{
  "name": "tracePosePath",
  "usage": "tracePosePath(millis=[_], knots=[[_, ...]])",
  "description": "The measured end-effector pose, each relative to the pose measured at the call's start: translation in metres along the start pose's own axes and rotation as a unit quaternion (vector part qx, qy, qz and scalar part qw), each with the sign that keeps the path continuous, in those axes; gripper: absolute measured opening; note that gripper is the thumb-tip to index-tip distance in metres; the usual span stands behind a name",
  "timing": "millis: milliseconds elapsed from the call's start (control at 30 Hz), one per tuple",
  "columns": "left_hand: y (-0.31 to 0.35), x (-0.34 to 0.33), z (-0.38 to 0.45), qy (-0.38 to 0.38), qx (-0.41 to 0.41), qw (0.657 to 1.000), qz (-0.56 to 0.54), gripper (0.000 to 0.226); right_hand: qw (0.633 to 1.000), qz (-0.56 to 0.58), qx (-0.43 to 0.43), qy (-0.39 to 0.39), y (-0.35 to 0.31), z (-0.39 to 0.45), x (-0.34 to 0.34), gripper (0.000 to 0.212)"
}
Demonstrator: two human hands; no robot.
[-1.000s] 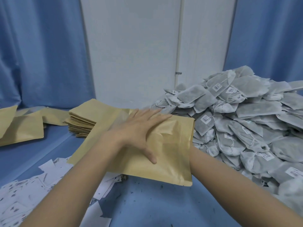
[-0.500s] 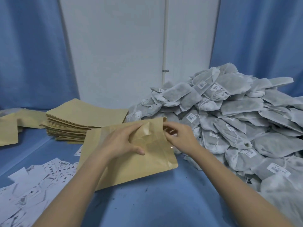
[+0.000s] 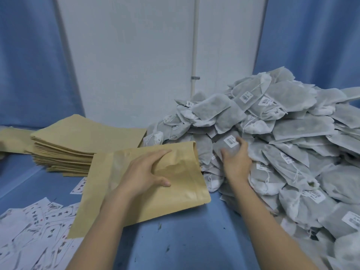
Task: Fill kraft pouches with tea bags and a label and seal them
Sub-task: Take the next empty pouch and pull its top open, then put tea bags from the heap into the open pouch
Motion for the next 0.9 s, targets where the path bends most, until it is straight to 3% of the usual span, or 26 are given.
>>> tracePosePath(millis=[100,233,367,567,767,867,900], knots=[[-0.008,0.003,-0.002,0.020,0.005,0.999,-0.034,0.083,0.992,0.122,0.032,-0.026,0.005,-0.015,0.002,0.061],[-0.008,0.007,-0.005,0.032,-0.006,0.998,-0.048,0.084,0.955,0.254,0.030,-0.146,0.010,-0.032,0.019,0.063],[-0.005,0.009,-0.006,0.022,-0.001,0.999,-0.043,0.088,0.936,0.196,0.069,-0.285,-0.003,-0.040,0.039,0.048],[0.006,0.005,-0.006,-0.032,-0.014,0.999,-0.020,0.090,0.897,0.097,0.055,-0.428,-0.020,-0.048,0.038,0.037],[0.025,-0.008,-0.006,-0.073,-0.062,0.995,-0.034,0.085,0.902,0.178,-0.002,-0.393,-0.038,-0.064,-0.010,0.021],[0.030,-0.011,-0.004,-0.073,-0.071,0.994,-0.031,0.085,0.874,0.068,0.035,-0.480,-0.041,-0.070,-0.015,0.019],[0.030,-0.011,-0.003,-0.073,-0.069,0.994,-0.031,0.084,0.887,0.023,0.057,-0.457,-0.040,-0.065,-0.010,0.016]])
Point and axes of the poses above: each hand's wrist, its own z-axis towards the middle knuckle, its own x-axis out of the back of the hand, y = z × x, the point moved 4 cm from there along z, towards the middle knuckle, and after that the axes turned 14 degrees about -y, right-handed, at the moved point
